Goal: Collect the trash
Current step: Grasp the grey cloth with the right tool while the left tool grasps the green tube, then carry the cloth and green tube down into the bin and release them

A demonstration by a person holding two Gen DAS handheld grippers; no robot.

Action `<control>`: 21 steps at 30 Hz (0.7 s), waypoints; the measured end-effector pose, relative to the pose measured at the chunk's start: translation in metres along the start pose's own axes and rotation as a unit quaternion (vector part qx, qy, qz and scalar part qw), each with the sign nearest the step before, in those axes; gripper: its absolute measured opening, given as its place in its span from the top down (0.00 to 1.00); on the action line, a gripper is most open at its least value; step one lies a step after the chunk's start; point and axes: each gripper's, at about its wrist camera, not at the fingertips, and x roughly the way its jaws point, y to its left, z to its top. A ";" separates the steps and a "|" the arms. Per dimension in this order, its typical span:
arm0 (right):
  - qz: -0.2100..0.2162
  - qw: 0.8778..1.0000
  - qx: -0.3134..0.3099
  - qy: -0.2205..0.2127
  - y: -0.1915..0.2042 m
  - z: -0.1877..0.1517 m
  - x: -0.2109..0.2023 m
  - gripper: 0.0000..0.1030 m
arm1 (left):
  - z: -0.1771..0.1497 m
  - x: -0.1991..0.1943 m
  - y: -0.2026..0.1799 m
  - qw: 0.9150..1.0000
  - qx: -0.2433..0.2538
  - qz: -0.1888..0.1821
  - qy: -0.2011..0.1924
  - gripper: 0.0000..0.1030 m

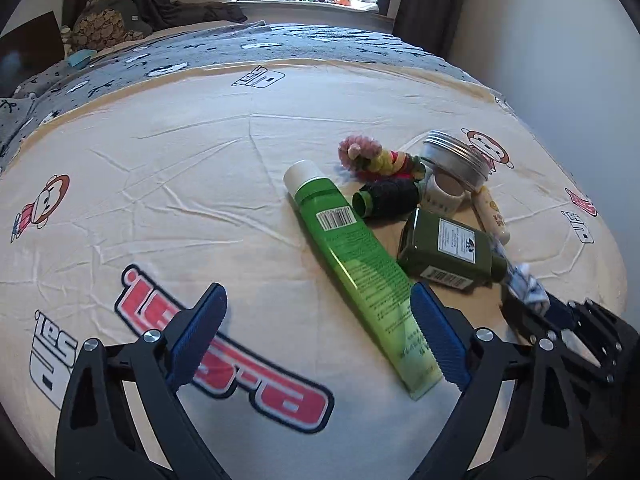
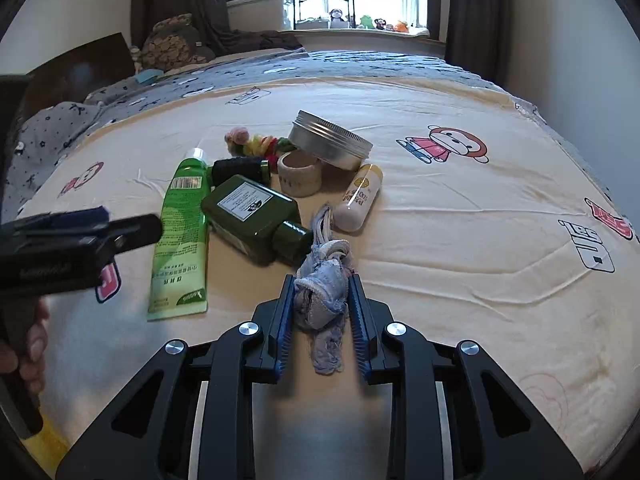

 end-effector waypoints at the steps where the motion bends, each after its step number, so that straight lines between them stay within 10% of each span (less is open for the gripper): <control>1: 0.000 1.000 0.000 0.000 0.000 0.000 0.000 0.74 | 0.004 0.007 -0.001 1.000 -0.002 0.002 0.003 0.19; 7: 0.006 1.000 0.006 -0.007 -0.008 -0.014 -0.017 0.74 | 0.021 0.033 -0.010 1.000 -0.009 -0.004 0.010 0.45; 11: 0.002 1.000 0.005 -0.008 -0.012 -0.018 -0.022 0.74 | 0.023 0.034 -0.018 1.000 -0.005 -0.016 0.020 0.84; 21: 0.010 1.000 -0.012 -0.025 -0.004 -0.026 -0.055 0.74 | -0.018 -0.024 -0.021 0.998 0.046 -0.032 0.001 0.94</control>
